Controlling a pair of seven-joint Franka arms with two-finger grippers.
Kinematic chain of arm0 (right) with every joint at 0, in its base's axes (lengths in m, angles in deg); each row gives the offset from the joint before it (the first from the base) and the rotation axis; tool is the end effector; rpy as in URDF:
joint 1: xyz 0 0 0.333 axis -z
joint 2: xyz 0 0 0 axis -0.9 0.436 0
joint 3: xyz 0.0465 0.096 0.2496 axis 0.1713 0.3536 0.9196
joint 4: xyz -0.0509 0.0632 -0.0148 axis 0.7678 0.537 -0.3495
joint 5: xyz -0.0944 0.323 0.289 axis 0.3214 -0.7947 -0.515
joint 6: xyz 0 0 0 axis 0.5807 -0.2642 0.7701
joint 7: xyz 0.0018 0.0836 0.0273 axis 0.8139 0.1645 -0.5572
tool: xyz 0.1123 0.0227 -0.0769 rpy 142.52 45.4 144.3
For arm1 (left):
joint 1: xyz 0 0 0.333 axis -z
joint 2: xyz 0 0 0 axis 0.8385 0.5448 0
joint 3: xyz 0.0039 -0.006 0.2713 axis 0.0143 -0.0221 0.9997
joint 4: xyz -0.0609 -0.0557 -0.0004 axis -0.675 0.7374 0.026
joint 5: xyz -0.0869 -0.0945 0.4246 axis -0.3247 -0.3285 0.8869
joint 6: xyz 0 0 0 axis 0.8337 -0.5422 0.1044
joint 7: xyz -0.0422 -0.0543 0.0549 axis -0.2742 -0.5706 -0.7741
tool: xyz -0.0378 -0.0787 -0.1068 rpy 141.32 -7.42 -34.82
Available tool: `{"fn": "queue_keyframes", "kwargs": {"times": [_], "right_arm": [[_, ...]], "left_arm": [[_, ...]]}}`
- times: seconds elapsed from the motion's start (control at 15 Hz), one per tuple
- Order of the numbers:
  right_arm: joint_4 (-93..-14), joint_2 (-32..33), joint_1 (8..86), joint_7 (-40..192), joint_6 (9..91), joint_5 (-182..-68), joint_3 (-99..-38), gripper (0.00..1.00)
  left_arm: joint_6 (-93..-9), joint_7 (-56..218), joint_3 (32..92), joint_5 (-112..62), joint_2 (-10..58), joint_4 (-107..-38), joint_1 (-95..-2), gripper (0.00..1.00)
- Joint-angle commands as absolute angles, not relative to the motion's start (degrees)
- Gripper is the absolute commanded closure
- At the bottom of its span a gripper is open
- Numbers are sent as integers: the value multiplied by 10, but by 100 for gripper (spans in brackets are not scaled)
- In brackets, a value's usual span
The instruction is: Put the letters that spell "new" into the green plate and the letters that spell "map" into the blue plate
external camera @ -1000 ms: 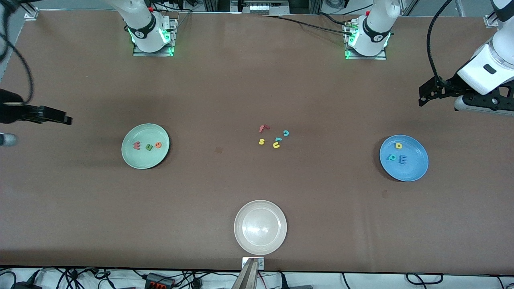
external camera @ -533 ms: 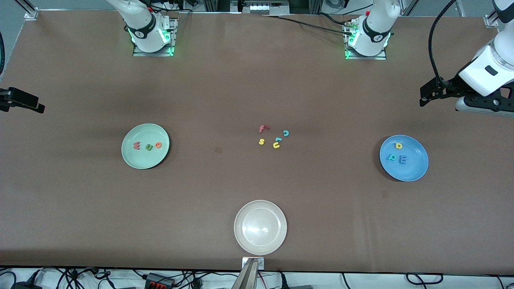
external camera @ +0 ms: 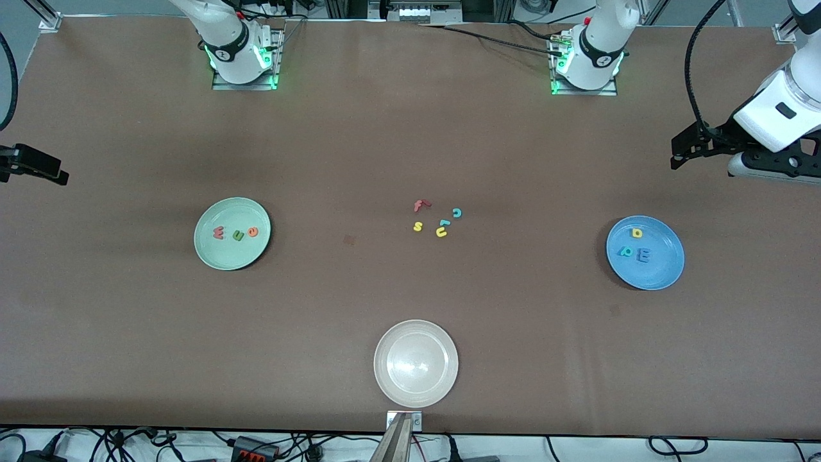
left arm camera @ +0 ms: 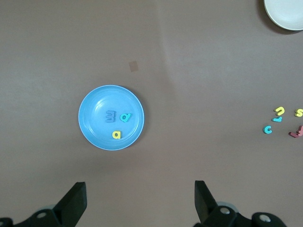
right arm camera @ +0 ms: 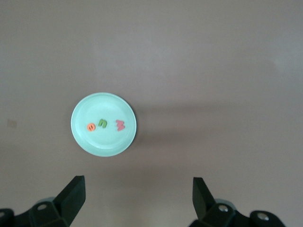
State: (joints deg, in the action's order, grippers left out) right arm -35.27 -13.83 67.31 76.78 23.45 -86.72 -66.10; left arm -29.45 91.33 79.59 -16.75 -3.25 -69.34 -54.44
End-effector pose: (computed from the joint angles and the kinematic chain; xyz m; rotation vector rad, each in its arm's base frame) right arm 0.6417 -0.0733 0.5286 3.1115 -0.0599 -0.0430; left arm 0.6033 -0.0381 0.5149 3.1281 -0.1931 0.0116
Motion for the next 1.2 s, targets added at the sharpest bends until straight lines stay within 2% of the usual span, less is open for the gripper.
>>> {"fn": "queue_keyframes", "kwargs": {"times": [0.0,0.27,1.13], "right_arm": [[-388,-167,689,778,258,-861,-646,0],[-388,-167,713,779,260,-888,-645,0],[-406,-167,709,778,265,-879,-646,0]], "left_arm": [[-280,924,799,-173,-27,-676,-538,0],[-279,924,799,-173,-27,-676,-538,0],[-276,925,799,-173,-26,-676,-538,0]]}}
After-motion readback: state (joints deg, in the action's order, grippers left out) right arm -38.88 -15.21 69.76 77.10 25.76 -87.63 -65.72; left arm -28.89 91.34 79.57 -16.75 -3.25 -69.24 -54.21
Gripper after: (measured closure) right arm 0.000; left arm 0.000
